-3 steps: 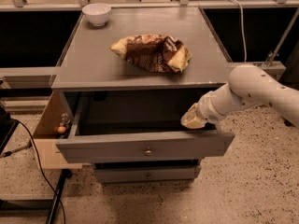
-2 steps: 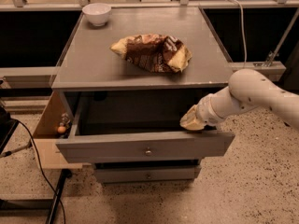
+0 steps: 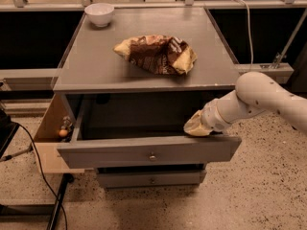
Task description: Open top drawer
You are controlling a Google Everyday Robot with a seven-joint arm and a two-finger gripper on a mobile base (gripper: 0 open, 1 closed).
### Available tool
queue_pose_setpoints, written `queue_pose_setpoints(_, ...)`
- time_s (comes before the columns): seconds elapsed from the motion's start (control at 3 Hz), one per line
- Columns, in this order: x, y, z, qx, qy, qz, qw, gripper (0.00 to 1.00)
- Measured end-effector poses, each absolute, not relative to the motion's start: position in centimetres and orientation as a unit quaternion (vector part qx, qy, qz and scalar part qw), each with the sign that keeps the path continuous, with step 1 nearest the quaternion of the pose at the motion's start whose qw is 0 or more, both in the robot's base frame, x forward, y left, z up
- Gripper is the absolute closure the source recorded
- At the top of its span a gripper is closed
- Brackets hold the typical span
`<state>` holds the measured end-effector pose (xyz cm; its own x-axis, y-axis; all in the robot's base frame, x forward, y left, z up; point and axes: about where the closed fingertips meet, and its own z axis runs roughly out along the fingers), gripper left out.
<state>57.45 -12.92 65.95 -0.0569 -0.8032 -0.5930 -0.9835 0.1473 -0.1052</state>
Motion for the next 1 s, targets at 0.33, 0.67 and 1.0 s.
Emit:
queue_pose_setpoints(0.33,56.6,-12.8,66.2,-0.640,0.702,0.183,0.252,1.00)
queue_pose_setpoints(0.67,55.8,-12.8,66.3,-0.646,0.700,0.197,0.233,1.00)
queue_pose_setpoints(1.0,54.9,-13.2,66.5,-0.647,0.702,0.209,0.212,1.00)
